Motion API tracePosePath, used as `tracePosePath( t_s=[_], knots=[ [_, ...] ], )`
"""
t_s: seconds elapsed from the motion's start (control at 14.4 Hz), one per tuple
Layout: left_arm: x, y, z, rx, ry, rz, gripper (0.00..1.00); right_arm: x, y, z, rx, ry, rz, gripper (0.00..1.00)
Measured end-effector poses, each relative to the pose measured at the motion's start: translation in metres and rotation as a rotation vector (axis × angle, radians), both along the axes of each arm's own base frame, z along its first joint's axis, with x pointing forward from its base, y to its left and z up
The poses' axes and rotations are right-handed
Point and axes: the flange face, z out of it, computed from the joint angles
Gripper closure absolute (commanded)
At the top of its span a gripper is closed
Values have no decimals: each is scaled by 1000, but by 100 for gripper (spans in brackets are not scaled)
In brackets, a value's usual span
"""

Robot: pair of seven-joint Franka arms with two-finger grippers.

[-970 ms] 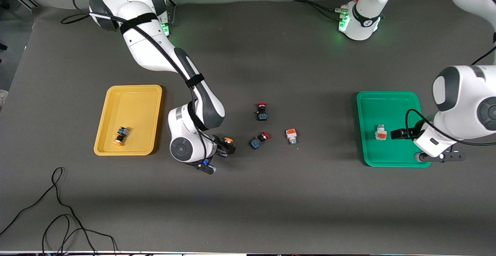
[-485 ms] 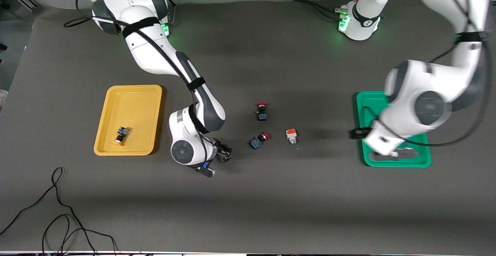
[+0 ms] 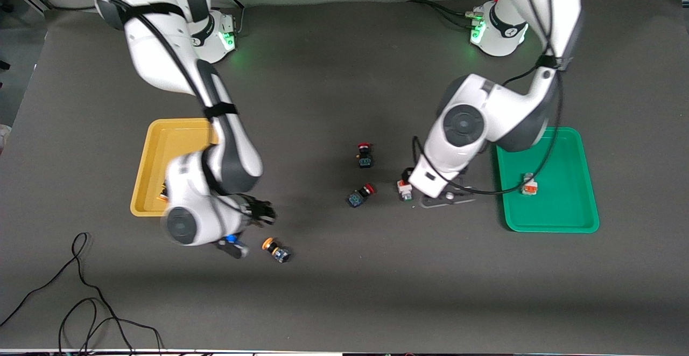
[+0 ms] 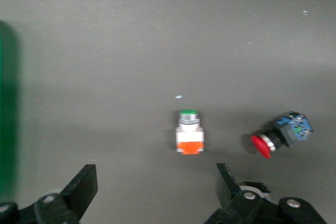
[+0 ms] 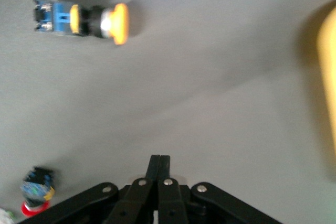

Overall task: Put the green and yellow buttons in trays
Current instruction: 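Grasp another green button with the left gripper while the right gripper lifts yellow, then carry buttons toward matching trays with the left gripper and the right gripper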

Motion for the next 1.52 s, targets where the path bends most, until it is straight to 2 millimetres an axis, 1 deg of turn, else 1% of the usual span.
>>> tracePosePath(
  t_s=[0.07,0.14,0.21,0.28,0.42,0.49,0.55,0.69,0.83,0.9,0.97,1.04,1.18,1.25,1.32,1.39,1.52],
  knots=[
    [-2,-8,-13,-4,1,-1,0,1,-13,9,-1,3,5,22],
    [-2,-12,-29,-8,5,-1,0,4,-22,11,-3,-3,0,2],
    [1,-12,-46,-11,8,2,0,8,-29,7,-6,-22,-14,1],
    [3,-11,-64,-12,12,6,0,18,-35,1,-6,-71,-48,1],
    [4,-9,-100,-10,29,13,0,37,-44,-11,2,-165,-194,1],
    [4,-8,-114,-8,38,18,0,45,-45,-19,3,-213,-288,1],
    [3,-8,-124,-7,45,27,0,53,-41,-28,3,-261,-396,1],
    [1,-7,-138,-1,60,44,5,60,-20,-54,14,-313,-615,1],
    [-1,-8,-143,3,67,61,8,56,3,-78,7,-298,-756,1],
    [-2,-10,-143,4,69,71,12,53,12,-83,-2,-279,-816,1],
    [-5,-15,-143,4,70,80,21,51,19,-84,-11,-261,-877,1],
    [-8,-20,-143,5,70,86,36,50,23,-83,-17,-246,-932,1],
    [-12,-25,-144,7,71,94,59,50,25,-81,-28,-219,-1036,1],
    [-13,-26,-144,8,72,95,67,51,24,-81,-35,-204,-1089,1],
    [-12,-26,-144,8,72,97,72,51,24,-83,-45,-188,-1139,1],
    [-12,-25,-144,8,72,98,74,50,24,-88,-57,-171,-1179,2],
    [-10,-25,-141,6,66,102,74,44,32,-104,-84,-144,-1218,2]
  ],
)
